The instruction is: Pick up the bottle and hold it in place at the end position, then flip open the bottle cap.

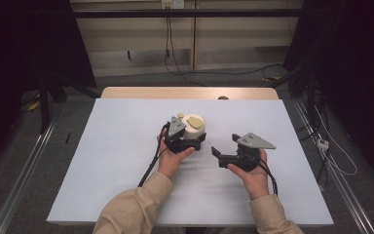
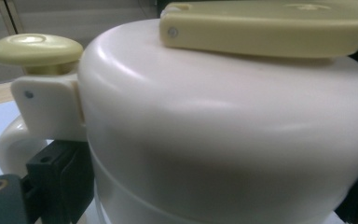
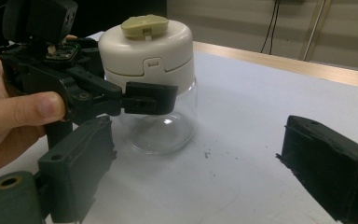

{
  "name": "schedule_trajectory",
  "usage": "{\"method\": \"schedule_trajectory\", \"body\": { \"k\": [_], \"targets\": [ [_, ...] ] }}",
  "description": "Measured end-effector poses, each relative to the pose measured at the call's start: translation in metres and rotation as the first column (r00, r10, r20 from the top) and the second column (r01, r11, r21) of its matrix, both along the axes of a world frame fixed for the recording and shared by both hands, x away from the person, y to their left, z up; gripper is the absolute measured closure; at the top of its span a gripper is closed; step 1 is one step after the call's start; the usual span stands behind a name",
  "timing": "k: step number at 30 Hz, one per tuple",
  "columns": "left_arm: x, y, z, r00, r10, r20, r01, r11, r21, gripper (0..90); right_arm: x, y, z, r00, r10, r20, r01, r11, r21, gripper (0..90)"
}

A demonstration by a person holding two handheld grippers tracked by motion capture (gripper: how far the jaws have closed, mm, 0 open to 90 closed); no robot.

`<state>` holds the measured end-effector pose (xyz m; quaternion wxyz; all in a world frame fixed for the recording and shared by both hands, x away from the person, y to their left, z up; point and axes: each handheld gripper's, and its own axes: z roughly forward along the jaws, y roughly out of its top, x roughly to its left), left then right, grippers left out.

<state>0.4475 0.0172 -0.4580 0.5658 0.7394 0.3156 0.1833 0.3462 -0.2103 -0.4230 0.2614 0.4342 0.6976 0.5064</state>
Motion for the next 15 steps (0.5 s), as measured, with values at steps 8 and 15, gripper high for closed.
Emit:
{"method": "schedule_trajectory", "body": {
  "k": [8,15],
  "targets": [
    [-0.0001,-0.0001,0.0001,1.0,0.001,0.002,-0.001,1.0,0.005,5.4,0.0058,0.0039,0.0018,0.9999,0.012,-0.004,-0.012,1.0,0.0,8.3],
    [-0.0008,-0.0004,0.0002,1.0,0.004,0.002,-0.004,1.0,0.009,5.4,0.0085,0.0064,0.0051,0.9999,0.016,0.004,-0.016,1.0,0.01,8.5]
  ]
}}
